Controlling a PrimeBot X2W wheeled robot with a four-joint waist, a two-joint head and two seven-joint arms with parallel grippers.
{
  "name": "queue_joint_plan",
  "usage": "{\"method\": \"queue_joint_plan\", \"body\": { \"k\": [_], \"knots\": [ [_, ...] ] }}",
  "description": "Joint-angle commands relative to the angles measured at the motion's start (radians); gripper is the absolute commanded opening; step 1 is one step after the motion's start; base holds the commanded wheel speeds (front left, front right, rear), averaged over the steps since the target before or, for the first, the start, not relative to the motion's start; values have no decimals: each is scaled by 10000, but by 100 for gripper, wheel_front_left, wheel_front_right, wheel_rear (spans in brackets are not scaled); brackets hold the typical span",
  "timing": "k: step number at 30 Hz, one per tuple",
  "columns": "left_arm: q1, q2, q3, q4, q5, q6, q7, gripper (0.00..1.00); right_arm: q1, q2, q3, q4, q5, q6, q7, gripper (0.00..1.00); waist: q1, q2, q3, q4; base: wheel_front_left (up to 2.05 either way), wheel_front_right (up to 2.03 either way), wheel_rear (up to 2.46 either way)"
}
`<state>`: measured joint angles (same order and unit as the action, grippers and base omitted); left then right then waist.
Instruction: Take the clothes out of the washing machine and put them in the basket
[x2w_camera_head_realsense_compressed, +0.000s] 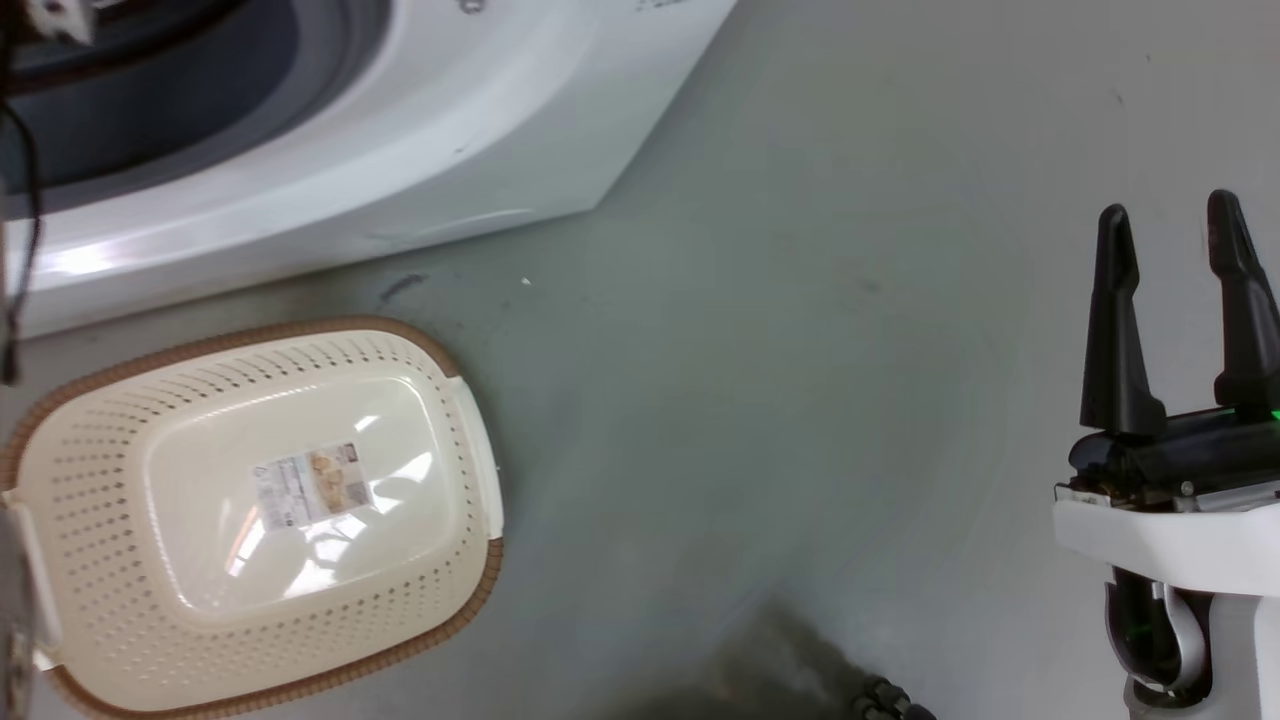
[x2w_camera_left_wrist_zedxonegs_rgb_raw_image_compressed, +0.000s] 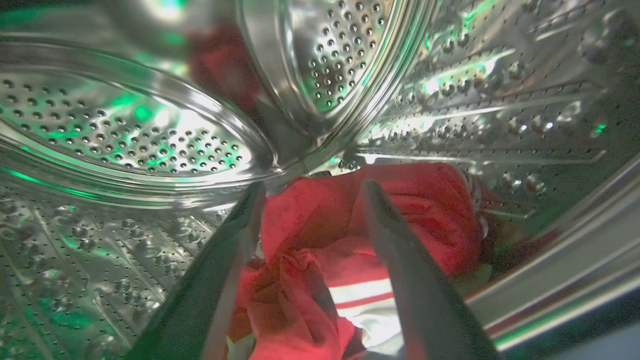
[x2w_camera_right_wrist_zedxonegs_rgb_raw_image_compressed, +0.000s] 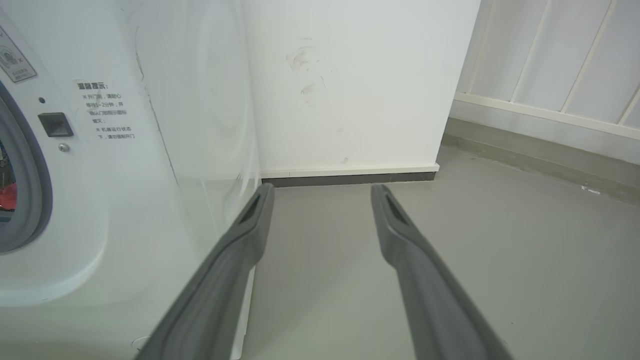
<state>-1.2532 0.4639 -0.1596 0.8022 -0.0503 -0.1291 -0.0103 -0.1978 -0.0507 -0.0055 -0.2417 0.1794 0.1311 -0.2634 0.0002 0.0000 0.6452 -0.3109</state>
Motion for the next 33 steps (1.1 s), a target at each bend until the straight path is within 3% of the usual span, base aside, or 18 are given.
{"method": "queue_joint_plan", "body": {
  "k": [1,12,21,25,33],
  "knots": [
    [-237,120,-139,159,-118,2,263,100,-179,8,3,-67,56,-7,-21,100,-2,0,417,-328,0,0,0],
    [-2941,813,-2244,1061,-1343,-1,4223,100,-561,7,31,-380,569,-7,-21,100,-2,0,1649,-773,0,0,0],
    [-4425,1167,-3224,1441,-2640,-1,7499,100,-802,7,103,-670,944,-7,-21,100,-2,0,2426,-1105,0,0,0],
    [-4757,1248,-3409,1458,-2723,5,8103,100,-872,7,73,-741,1069,-7,-21,100,-2,0,2673,-1222,0,0,0],
    [-4361,1168,-3663,1385,-2620,249,8192,100,-924,7,130,-774,1215,-7,-21,100,-2,0,2870,-1298,0,0,0]
  ]
}}
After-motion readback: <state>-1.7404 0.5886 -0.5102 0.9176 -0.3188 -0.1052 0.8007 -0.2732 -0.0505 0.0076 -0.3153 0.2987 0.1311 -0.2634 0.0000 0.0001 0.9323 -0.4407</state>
